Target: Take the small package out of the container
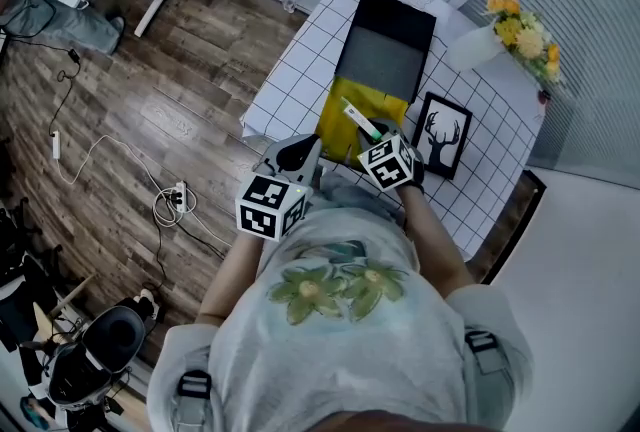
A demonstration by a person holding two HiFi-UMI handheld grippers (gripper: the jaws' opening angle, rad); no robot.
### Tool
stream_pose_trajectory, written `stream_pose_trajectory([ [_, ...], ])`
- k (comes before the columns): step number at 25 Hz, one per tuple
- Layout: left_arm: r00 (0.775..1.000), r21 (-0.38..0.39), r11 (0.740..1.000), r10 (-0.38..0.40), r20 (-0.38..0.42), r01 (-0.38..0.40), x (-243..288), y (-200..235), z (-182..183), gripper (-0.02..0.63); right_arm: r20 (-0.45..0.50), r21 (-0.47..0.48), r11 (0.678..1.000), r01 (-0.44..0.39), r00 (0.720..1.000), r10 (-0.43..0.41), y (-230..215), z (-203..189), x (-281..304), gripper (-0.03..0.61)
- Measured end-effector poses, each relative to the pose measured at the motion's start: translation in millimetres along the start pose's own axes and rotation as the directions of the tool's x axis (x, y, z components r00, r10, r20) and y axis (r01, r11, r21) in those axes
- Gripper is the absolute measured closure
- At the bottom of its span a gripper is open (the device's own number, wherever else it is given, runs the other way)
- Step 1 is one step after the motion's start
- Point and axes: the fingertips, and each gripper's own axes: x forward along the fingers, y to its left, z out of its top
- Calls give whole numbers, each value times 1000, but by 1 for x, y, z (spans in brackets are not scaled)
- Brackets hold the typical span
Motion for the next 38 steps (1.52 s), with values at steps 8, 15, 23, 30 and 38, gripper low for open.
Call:
stream_pose_trajectory([
  [8, 1000, 22, 999, -30, -4, 30, -10, -4, 4, 606, 7, 31, 998, 50, 999, -51, -2, 4, -12, 492],
  [15, 998, 38, 998, -57, -15, 57, -17, -7, 4, 607, 25, 62, 995, 80, 996, -82, -3, 11, -27, 492],
  [23, 994, 75, 991, -109, -24, 111, -19, -19, 9, 607, 60, 95, 989, 113, 991, -119, 2, 20, -51, 492],
  [30, 989, 96, 984, -147, -31, 149, -19, -29, 11, 607, 86, 111, 984, 138, 985, -147, 3, 25, -70, 492],
  [38, 984, 112, 978, -174, -34, 177, -22, -37, 13, 607, 129, 110, 979, 171, 974, -185, 5, 39, -97, 492],
])
